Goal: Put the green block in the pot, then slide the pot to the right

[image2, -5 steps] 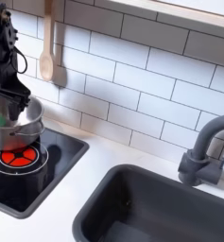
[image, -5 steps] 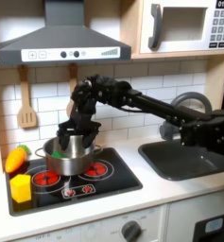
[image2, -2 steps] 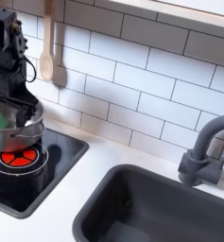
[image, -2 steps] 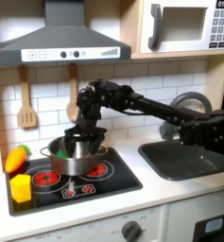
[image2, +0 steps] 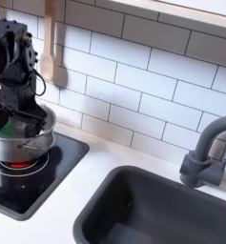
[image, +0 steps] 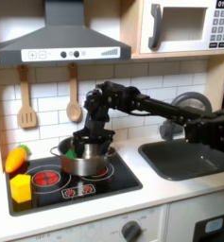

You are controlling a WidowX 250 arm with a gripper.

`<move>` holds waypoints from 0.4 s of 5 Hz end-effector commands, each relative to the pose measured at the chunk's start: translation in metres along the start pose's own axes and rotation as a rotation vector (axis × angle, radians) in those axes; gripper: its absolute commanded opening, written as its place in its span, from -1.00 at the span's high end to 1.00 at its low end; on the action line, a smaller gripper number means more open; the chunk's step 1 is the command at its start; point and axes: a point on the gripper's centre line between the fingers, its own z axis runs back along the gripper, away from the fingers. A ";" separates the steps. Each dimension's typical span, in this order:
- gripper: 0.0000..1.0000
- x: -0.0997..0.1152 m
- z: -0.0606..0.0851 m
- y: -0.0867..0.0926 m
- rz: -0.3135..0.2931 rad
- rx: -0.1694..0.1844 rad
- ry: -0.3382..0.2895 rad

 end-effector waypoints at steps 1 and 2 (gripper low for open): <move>-1.00 -0.005 0.004 -0.014 -0.013 -0.020 0.005; -1.00 -0.007 0.006 -0.025 -0.035 -0.034 0.008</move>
